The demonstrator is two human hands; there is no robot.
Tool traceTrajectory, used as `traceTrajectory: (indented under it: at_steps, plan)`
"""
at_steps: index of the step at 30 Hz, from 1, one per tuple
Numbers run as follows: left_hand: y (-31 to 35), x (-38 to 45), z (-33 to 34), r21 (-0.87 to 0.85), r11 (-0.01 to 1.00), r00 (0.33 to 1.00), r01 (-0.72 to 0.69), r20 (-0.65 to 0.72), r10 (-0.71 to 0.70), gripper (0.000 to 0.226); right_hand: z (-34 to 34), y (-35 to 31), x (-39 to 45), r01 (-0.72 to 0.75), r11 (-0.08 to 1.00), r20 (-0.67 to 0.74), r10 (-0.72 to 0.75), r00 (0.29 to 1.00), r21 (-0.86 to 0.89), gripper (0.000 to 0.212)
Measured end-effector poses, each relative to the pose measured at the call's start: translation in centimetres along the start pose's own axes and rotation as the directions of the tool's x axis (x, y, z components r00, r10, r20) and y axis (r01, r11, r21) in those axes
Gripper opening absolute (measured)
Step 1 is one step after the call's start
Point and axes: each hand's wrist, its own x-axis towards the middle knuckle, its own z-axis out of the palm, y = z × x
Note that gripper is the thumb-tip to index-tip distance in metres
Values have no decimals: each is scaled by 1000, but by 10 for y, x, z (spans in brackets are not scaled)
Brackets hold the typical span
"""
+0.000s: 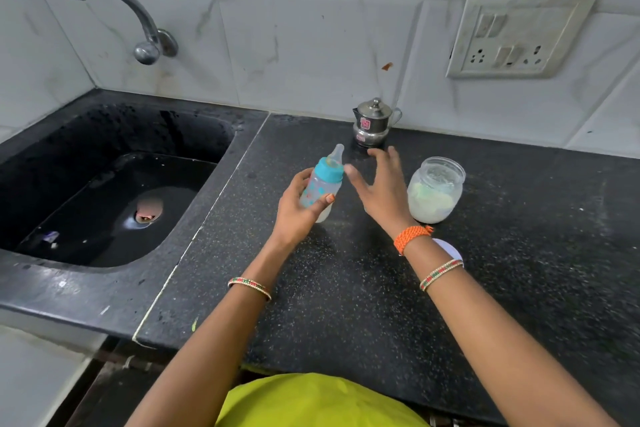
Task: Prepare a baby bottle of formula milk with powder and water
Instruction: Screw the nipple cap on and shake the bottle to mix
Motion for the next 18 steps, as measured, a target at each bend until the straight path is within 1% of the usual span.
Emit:
traceTrajectory:
  at_steps: [1,2,3,5,7,8,10,11,13,15,16,18]
  plan:
    - [-1,0,-1,3,1000,1000,11,-11,-11,60,0,7,-1,4,993,-9,-5,1000,-121,60]
    - [-2,-1,-1,6,1000,1000,18,-13,-18,60,1,14,-4,-2,971,23,8,1000,-238,57]
    - [-4,-1,-1,10,1000,1000,22,-9,-22,57,3,20,-6,-8,953,74,32,997,-304,55]
    - [-9,-2,1,12,999,999,32,4,-32,51,10,27,-11,-10,953,162,62,985,-303,54]
    - [-16,-4,3,-3,999,999,49,10,-49,48,13,30,-15,-13,964,148,54,987,-267,51]
    - [-18,-6,4,-16,998,998,58,16,-58,49,13,29,-16,-27,974,109,53,993,-225,51]
    - [-19,-8,4,-50,996,997,78,28,-76,51,7,22,-16,-46,995,1,47,999,-84,49]
    - [-18,-8,3,-58,994,996,88,35,-86,53,3,14,-16,-23,1000,-65,23,998,-9,45]
    - [-17,-7,3,-51,993,994,103,46,-101,54,-5,-6,-15,87,988,-197,-60,978,131,38]
    - [-17,-7,2,-54,993,993,103,59,-99,54,-9,-26,-13,223,946,-282,-153,947,236,34]
    - [-17,-7,1,-62,993,993,97,66,-93,56,-9,-36,-12,282,922,-291,-202,935,266,32]
    - [-18,-8,0,-66,994,994,92,72,-87,59,-5,-49,-12,361,890,-264,-290,920,279,30]
